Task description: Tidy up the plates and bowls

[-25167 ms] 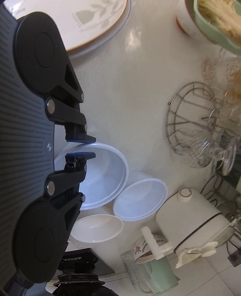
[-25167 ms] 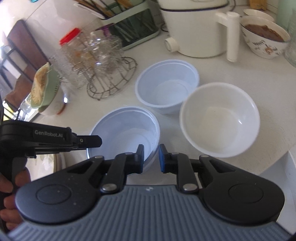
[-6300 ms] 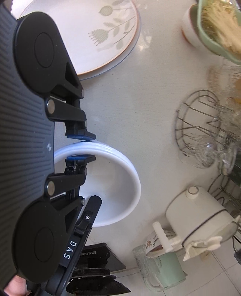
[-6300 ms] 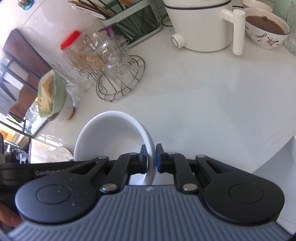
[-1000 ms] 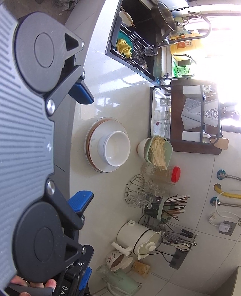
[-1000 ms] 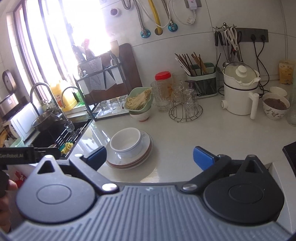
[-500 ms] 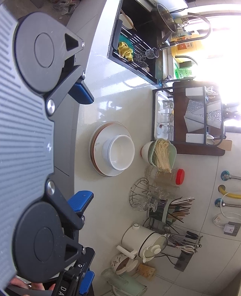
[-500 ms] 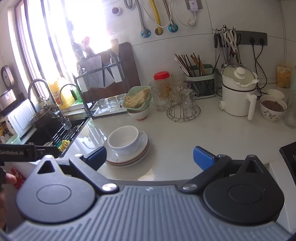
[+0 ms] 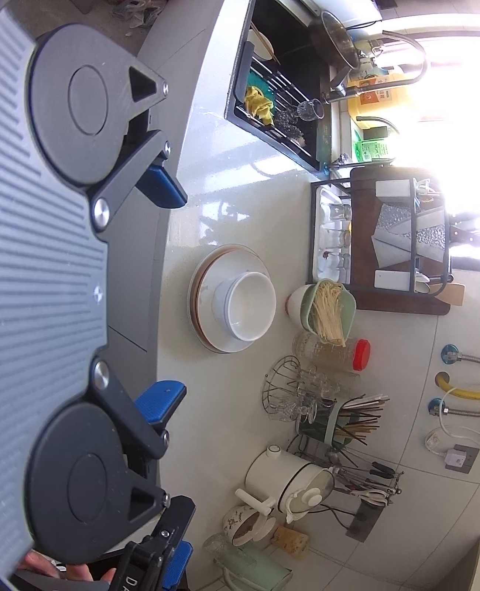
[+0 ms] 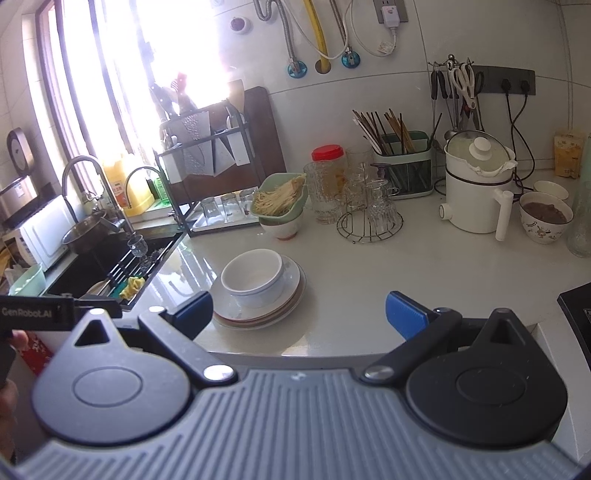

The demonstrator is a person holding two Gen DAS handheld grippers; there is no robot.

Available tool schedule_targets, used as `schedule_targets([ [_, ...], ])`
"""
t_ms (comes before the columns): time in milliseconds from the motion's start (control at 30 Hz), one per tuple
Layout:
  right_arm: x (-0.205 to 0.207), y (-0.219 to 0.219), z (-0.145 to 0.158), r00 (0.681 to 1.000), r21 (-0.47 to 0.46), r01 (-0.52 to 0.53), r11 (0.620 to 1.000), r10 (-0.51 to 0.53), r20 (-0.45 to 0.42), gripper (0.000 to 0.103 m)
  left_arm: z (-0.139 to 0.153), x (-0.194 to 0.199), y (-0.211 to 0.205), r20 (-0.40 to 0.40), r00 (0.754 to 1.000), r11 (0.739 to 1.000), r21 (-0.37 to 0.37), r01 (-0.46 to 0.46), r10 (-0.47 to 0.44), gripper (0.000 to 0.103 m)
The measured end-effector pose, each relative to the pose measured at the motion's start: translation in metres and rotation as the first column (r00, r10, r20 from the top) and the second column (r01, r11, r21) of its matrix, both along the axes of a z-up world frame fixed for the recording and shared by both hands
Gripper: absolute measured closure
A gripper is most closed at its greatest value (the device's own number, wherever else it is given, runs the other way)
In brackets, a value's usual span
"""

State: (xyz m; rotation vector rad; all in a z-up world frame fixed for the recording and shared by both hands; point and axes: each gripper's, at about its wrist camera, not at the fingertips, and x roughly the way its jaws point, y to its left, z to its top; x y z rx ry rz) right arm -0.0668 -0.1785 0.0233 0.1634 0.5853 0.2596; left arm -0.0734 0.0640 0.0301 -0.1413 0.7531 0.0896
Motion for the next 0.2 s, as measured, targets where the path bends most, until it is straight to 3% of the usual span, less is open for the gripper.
schedule_targets([
  [200,-0.0011,-0.002,0.0003,1.0,0.006,-0.001,1.0,0.001,0.003,0.001,0.0026,-0.0029,-0.0022,0.009,1.0,1.0,-0.002,0.012,-0.012,0.002],
])
